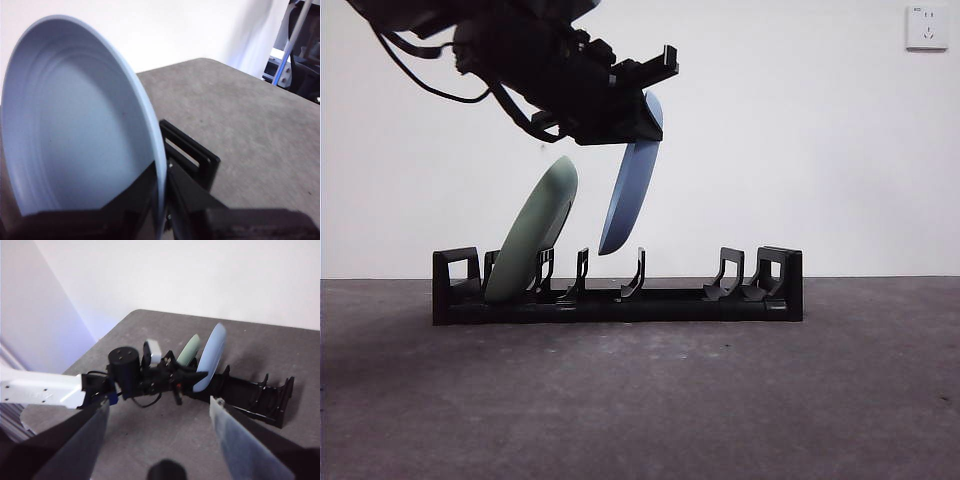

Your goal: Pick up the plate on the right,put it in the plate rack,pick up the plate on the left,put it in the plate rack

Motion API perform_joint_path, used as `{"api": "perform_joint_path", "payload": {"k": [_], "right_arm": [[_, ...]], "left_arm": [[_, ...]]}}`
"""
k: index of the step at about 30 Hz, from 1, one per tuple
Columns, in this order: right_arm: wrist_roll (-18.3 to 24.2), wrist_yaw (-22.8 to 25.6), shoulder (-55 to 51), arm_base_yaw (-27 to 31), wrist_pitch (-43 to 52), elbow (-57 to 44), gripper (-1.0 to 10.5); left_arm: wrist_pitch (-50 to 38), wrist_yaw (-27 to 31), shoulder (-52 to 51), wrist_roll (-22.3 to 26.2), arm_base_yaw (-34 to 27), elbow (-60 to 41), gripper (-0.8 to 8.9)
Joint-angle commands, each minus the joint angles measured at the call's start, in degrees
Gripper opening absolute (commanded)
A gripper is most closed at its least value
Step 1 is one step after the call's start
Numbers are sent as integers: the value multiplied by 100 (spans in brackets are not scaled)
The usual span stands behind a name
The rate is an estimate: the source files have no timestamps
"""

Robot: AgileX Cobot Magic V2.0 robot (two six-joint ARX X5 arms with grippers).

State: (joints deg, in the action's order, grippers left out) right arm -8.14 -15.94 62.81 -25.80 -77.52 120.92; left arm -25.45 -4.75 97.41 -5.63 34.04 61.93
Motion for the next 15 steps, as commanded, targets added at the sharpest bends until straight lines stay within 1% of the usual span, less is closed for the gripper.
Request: {"api": "perform_joint_path", "payload": {"k": [1,5,15], "right_arm": [[-20,-136,-2,-4,-138,-72,347],[39,-164,-4,-4,-138,-90,347],[87,-164,-4,-4,-138,-90,347]], "left_arm": [[-98,-17,212,11,-59,188,-8],[57,-9,424,103,-87,343,-8],[146,33,831,291,-144,343,-8]]}}
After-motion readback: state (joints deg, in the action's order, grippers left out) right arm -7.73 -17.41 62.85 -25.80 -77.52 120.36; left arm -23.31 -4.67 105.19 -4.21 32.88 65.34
